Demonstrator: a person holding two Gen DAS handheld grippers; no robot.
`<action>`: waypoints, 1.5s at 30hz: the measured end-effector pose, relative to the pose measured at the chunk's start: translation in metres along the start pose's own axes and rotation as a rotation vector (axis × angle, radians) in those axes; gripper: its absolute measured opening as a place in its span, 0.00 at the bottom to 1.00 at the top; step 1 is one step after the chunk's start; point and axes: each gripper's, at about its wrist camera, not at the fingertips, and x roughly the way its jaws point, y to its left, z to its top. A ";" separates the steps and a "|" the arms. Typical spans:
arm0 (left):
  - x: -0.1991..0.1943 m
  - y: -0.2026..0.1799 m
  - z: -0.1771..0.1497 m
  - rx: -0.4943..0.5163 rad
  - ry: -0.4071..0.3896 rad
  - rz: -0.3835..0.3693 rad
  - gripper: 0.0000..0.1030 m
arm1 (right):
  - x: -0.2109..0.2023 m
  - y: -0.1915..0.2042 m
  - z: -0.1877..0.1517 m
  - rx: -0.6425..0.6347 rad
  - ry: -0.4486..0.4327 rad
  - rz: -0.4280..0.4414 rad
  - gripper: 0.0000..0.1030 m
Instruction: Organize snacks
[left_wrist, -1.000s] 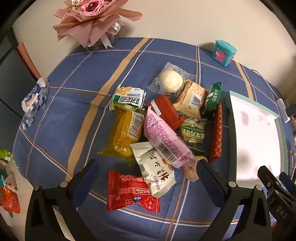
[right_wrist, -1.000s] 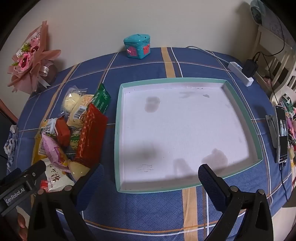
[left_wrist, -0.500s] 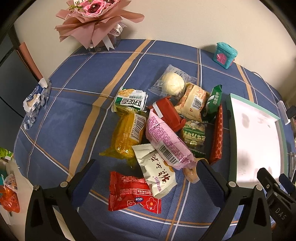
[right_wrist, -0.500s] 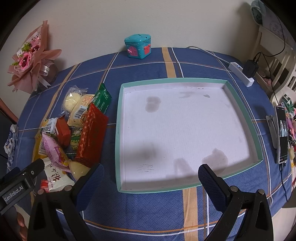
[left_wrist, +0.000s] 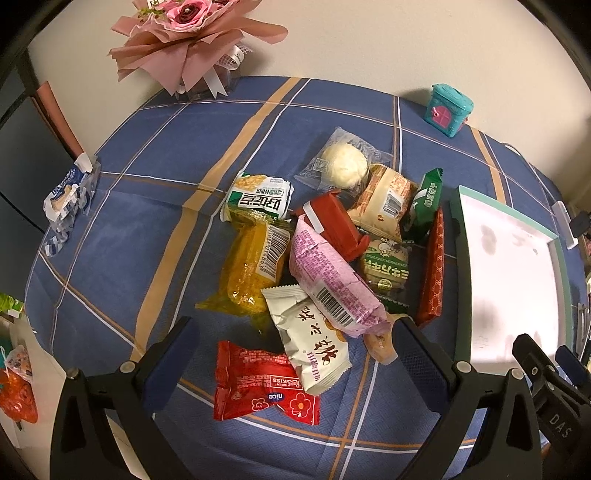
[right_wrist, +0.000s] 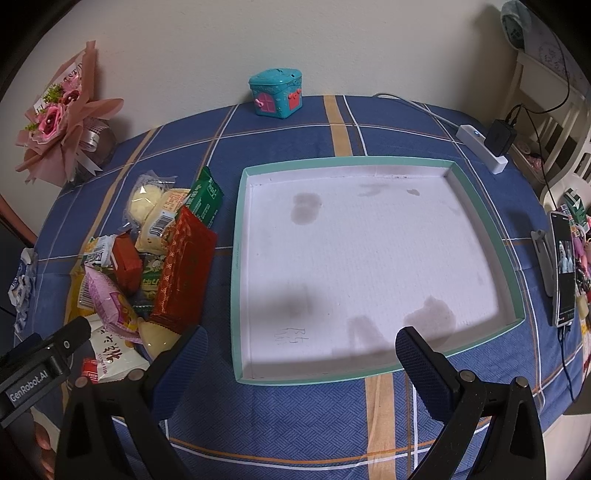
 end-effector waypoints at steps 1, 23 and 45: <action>0.000 0.000 0.000 0.000 0.000 0.000 1.00 | 0.000 0.000 0.000 0.000 0.000 0.001 1.00; -0.004 -0.001 0.000 -0.009 -0.018 -0.040 1.00 | 0.000 0.001 0.000 0.001 -0.001 0.000 1.00; -0.004 0.022 0.007 -0.093 -0.024 -0.051 1.00 | -0.003 0.021 0.004 -0.014 -0.015 0.035 1.00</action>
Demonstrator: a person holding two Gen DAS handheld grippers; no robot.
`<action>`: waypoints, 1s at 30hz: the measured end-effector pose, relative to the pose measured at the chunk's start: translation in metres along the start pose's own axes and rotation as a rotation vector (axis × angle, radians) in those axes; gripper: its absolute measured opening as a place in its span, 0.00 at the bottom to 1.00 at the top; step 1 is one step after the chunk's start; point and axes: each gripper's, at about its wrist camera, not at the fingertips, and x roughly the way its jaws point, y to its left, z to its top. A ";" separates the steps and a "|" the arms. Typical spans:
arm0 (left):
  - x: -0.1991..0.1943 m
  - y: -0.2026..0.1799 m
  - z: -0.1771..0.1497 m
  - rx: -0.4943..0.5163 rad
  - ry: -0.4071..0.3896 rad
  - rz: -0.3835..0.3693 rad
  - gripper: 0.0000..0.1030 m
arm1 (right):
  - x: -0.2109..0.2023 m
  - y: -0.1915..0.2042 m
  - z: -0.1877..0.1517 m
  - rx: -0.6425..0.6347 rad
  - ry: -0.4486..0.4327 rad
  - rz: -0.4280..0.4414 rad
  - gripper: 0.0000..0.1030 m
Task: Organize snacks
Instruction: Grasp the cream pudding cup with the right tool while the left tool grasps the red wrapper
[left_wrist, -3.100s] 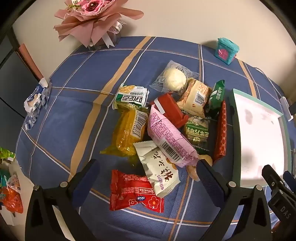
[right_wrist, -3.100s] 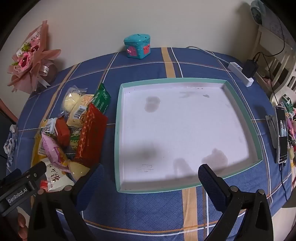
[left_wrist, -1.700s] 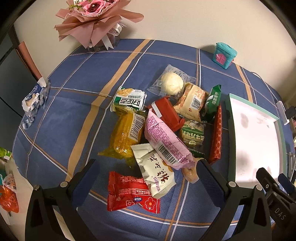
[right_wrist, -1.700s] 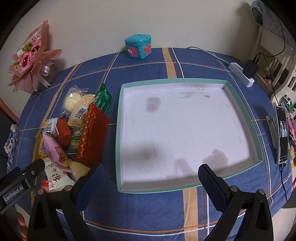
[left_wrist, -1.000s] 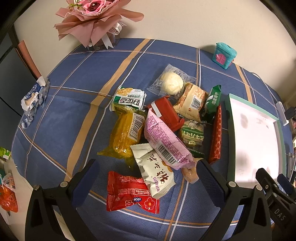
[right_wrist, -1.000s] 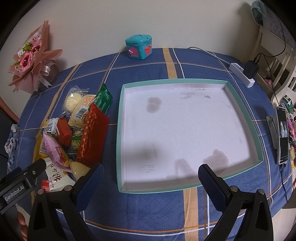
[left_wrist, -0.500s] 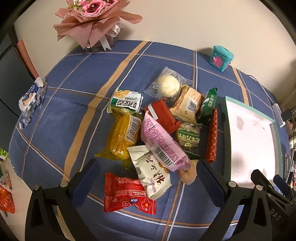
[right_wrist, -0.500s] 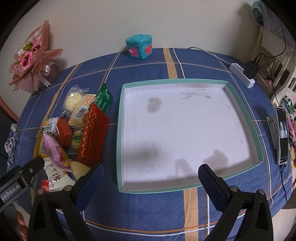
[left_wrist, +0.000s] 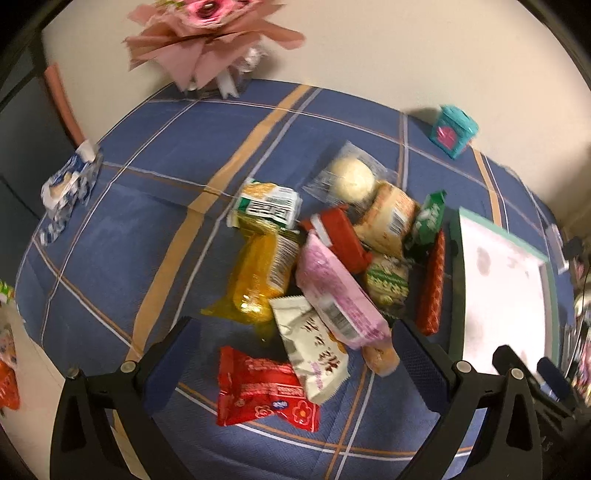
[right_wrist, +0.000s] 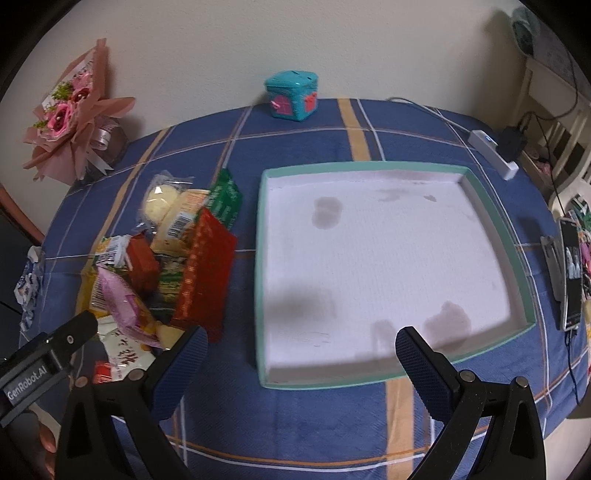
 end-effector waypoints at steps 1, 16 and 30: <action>0.000 0.006 0.002 -0.025 -0.002 0.000 1.00 | -0.001 0.004 0.002 -0.005 -0.008 0.012 1.00; 0.024 0.038 -0.002 -0.128 0.111 -0.007 0.89 | 0.023 0.066 0.006 -0.074 0.055 0.197 0.72; 0.055 0.056 -0.032 -0.263 0.293 -0.088 0.76 | 0.065 0.081 -0.011 -0.080 0.211 0.255 0.46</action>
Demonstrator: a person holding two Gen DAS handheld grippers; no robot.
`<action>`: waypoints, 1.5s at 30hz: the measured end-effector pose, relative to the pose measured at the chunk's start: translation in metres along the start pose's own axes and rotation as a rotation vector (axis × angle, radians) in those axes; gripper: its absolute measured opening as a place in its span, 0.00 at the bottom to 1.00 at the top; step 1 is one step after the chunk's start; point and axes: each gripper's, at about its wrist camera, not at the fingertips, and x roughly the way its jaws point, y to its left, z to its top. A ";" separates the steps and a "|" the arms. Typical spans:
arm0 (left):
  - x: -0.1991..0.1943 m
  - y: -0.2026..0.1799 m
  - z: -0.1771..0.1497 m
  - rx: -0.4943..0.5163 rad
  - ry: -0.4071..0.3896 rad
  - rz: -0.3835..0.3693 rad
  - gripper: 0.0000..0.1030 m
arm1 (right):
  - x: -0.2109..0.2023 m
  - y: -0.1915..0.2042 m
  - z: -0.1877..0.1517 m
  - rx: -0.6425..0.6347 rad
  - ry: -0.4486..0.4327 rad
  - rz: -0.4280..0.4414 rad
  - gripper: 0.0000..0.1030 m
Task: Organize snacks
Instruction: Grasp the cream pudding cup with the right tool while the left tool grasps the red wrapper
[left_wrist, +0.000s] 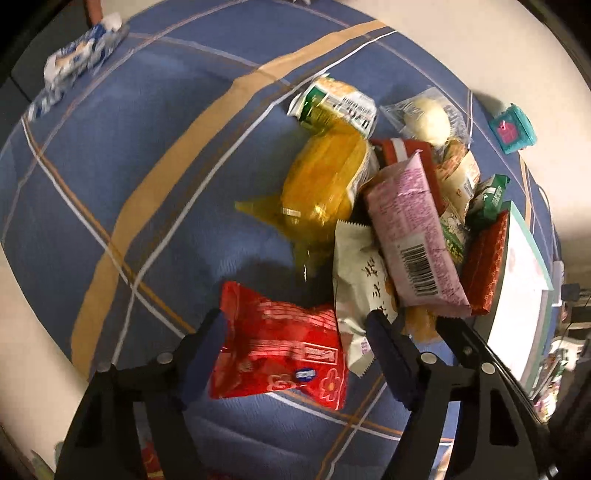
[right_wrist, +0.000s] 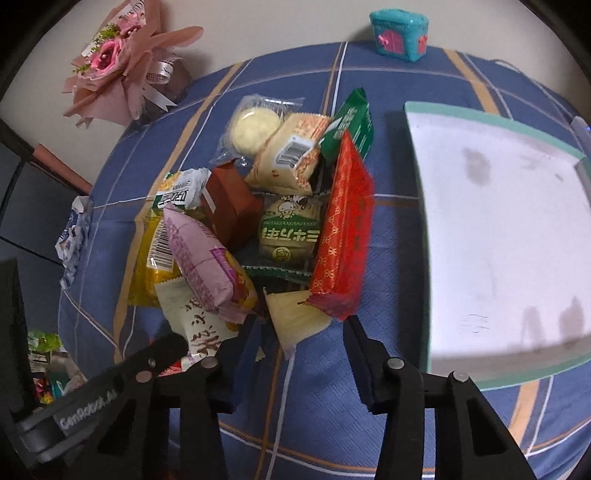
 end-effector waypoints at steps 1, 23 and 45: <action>0.001 0.003 -0.001 -0.010 0.006 -0.013 0.76 | 0.003 0.001 0.001 0.002 0.008 0.005 0.46; 0.026 0.058 -0.011 -0.147 0.051 -0.048 0.76 | 0.029 0.006 0.003 -0.017 0.033 0.007 0.40; 0.063 0.071 -0.043 -0.144 0.119 -0.097 0.50 | -0.006 -0.028 -0.055 0.007 0.098 -0.068 0.40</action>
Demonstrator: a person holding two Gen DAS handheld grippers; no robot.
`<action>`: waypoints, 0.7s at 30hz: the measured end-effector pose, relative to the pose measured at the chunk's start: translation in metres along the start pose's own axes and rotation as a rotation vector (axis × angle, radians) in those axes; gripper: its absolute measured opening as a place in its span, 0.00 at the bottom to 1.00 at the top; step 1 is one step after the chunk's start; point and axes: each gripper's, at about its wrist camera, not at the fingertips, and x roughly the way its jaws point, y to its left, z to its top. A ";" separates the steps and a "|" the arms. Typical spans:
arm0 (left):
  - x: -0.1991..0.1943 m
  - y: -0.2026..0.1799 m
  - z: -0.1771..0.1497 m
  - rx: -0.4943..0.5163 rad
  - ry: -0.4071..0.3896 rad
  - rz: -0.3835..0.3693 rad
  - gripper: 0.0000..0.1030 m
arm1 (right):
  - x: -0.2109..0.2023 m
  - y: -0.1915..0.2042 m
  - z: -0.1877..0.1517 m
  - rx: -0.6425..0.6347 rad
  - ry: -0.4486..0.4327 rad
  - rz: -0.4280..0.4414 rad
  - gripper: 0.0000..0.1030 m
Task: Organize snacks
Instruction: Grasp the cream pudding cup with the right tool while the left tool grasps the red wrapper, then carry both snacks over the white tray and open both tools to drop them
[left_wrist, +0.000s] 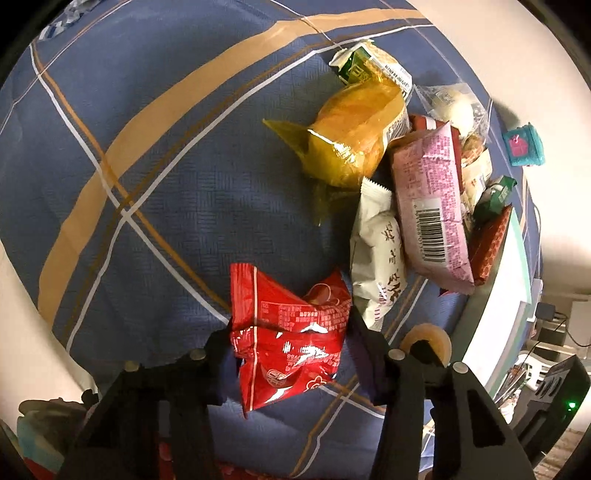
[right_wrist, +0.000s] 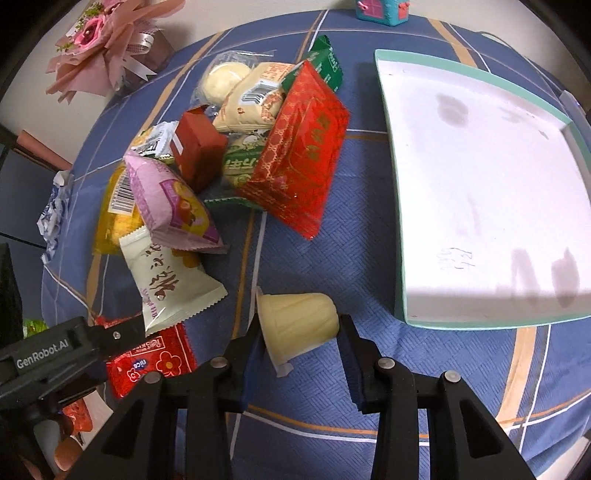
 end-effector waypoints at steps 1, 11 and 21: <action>-0.003 -0.001 0.000 0.000 -0.005 -0.004 0.49 | -0.001 -0.001 -0.001 0.000 -0.001 0.001 0.40; -0.019 0.009 -0.015 -0.010 -0.105 -0.020 0.47 | -0.024 -0.003 0.005 -0.016 -0.032 0.008 0.40; -0.084 0.003 -0.009 0.009 -0.314 -0.055 0.47 | -0.056 -0.003 0.004 -0.006 -0.109 0.036 0.40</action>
